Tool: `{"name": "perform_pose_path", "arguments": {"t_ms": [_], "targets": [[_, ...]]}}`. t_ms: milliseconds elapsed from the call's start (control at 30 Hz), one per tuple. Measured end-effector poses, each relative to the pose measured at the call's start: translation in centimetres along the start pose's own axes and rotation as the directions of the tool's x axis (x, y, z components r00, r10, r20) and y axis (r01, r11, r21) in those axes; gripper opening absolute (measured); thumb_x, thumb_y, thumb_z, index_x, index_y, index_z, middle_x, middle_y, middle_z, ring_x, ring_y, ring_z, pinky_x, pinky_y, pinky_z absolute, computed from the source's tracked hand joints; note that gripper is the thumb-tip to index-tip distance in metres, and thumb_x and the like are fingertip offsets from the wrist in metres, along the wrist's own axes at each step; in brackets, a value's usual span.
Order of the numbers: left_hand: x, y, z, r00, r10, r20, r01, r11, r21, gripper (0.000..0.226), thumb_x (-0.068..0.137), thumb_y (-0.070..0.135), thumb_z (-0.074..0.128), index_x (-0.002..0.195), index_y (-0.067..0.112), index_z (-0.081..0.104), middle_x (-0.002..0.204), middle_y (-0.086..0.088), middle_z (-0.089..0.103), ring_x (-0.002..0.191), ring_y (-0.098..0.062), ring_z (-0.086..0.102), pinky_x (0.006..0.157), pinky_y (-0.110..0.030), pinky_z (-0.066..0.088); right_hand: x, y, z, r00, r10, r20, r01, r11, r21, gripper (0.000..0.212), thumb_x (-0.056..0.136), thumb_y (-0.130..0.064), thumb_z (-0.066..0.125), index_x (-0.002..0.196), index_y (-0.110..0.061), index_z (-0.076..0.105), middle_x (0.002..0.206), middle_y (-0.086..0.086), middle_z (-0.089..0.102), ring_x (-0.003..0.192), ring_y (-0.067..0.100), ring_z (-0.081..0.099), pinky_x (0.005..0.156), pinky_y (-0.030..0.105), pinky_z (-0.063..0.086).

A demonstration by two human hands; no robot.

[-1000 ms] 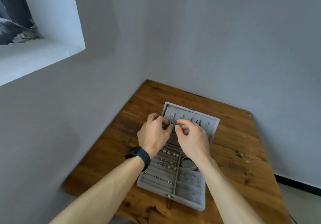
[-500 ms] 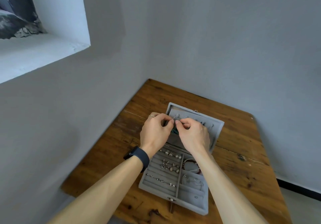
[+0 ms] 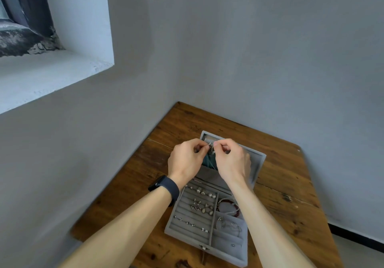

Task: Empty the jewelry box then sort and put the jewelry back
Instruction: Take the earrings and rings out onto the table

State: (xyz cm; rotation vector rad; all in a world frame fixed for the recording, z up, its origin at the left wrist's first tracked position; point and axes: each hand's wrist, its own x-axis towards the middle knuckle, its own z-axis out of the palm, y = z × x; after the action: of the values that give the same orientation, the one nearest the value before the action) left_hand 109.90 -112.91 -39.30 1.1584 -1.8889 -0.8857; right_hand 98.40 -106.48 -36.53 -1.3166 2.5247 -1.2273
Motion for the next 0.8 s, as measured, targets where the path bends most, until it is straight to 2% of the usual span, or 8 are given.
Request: {"name": "perform_pose_path", "arguments": {"t_ms": [67, 133, 200, 300, 400, 500, 633, 800], "targets": [[0.2, 0.3, -0.1, 1.000, 0.005, -0.008, -0.005, 0.999, -0.039, 0.014, 0.096, 0.043, 0.062, 0.101, 0.035, 0.073, 0.095, 0.017, 0.070, 0.091, -0.003, 0.064, 0.076, -0.027, 0.055, 0.3, -0.3, -0.4, 1.000, -0.016, -0.013, 0.017, 0.999, 0.036, 0.015, 0.097, -0.039, 0.059, 0.094, -0.031, 0.071, 0.088, -0.016, 0.067, 0.082, 0.007, 0.060, 0.056, 0.017, 0.036], [0.4, 0.5, -0.4, 1.000, 0.010, -0.004, -0.010, 0.991, -0.132, 0.011, 0.096, 0.037, 0.064, 0.100, 0.032, 0.073, 0.093, 0.017, 0.070, 0.090, 0.002, 0.063, 0.074, -0.015, 0.050, 0.4, -0.4, -1.1, 1.000, -0.012, -0.017, 0.014, 0.994, 0.111, 0.013, 0.097, -0.039, 0.059, 0.094, -0.033, 0.070, 0.090, -0.017, 0.068, 0.087, 0.006, 0.061, 0.062, 0.021, 0.041], [0.4, 0.7, -0.8, 1.000, -0.004, 0.025, 0.010, 0.970, -0.242, 0.010, 0.097, 0.030, 0.065, 0.100, 0.025, 0.073, 0.093, 0.014, 0.070, 0.088, 0.000, 0.066, 0.072, -0.010, 0.050, 0.4, -0.4, -2.0, 1.000, -0.002, -0.008, 0.004, 0.978, 0.207, 0.010, 0.097, -0.036, 0.061, 0.092, -0.034, 0.069, 0.089, -0.020, 0.068, 0.089, 0.003, 0.062, 0.066, 0.017, 0.042], [0.1, 1.2, -1.6, 0.994, -0.060, 0.090, 0.091, 0.914, -0.396, 0.013, 0.099, 0.022, 0.063, 0.109, 0.017, 0.070, 0.101, 0.003, 0.072, 0.084, -0.009, 0.070, 0.064, -0.016, 0.053, 0.0, -0.1, -3.1, 1.000, 0.017, 0.016, -0.021, 0.933, 0.360, 0.009, 0.096, -0.034, 0.063, 0.095, -0.032, 0.071, 0.092, -0.018, 0.071, 0.090, 0.008, 0.066, 0.070, 0.018, 0.046], [-0.8, 2.2, -2.8, 0.980, -0.103, 0.171, 0.170, 0.879, -0.446, 0.019, 0.101, 0.019, 0.058, 0.117, 0.015, 0.068, 0.103, -0.001, 0.072, 0.075, -0.005, 0.066, 0.061, -0.015, 0.050, -1.0, 0.1, -4.2, 0.999, 0.025, 0.047, -0.043, 0.898, 0.438, 0.009, 0.097, -0.033, 0.063, 0.097, -0.031, 0.072, 0.093, -0.014, 0.073, 0.084, 0.011, 0.069, 0.068, 0.020, 0.048], [-2.0, 3.3, -4.1, 0.957, -0.141, 0.253, 0.250, 0.845, -0.474, 0.019, 0.102, 0.022, 0.057, 0.114, 0.020, 0.071, 0.098, 0.000, 0.072, 0.077, -0.005, 0.063, 0.066, -0.019, 0.052, -2.3, 0.0, -5.4, 0.996, 0.039, 0.086, -0.077, 0.862, 0.500, 0.009, 0.097, -0.031, 0.064, 0.098, -0.030, 0.072, 0.093, -0.012, 0.073, 0.074, 0.005, 0.069, 0.059, 0.016, 0.047], [-3.6, 4.2, -5.7, 0.932, -0.153, 0.329, 0.312, 0.799, -0.514, 0.015, 0.098, 0.025, 0.061, 0.105, 0.023, 0.074, 0.091, 0.003, 0.072, 0.078, -0.008, 0.064, 0.070, -0.026, 0.050, -4.0, -0.3, -7.2, 0.991, 0.041, 0.128, -0.104, 0.837, 0.537, 0.010, 0.096, -0.029, 0.065, 0.102, -0.027, 0.073, 0.093, -0.010, 0.074, 0.070, 0.004, 0.068, 0.061, 0.020, 0.050], [-6.0, 4.5, -7.7, 0.922, -0.132, 0.365, 0.317, 0.797, -0.514, 0.022, 0.099, 0.020, 0.058, 0.105, 0.029, 0.077, 0.100, -0.001, 0.076, 0.084, -0.013, 0.068, 0.069, -0.025, 0.051, -6.2, -0.1, -8.3, 0.980, 0.045, 0.192, -0.147, 0.812, 0.565, 0.010, 0.096, -0.025, 0.065, 0.102, -0.025, 0.073, 0.088, -0.007, 0.075, 0.073, 0.008, 0.068, 0.060, 0.023, 0.053]]}}
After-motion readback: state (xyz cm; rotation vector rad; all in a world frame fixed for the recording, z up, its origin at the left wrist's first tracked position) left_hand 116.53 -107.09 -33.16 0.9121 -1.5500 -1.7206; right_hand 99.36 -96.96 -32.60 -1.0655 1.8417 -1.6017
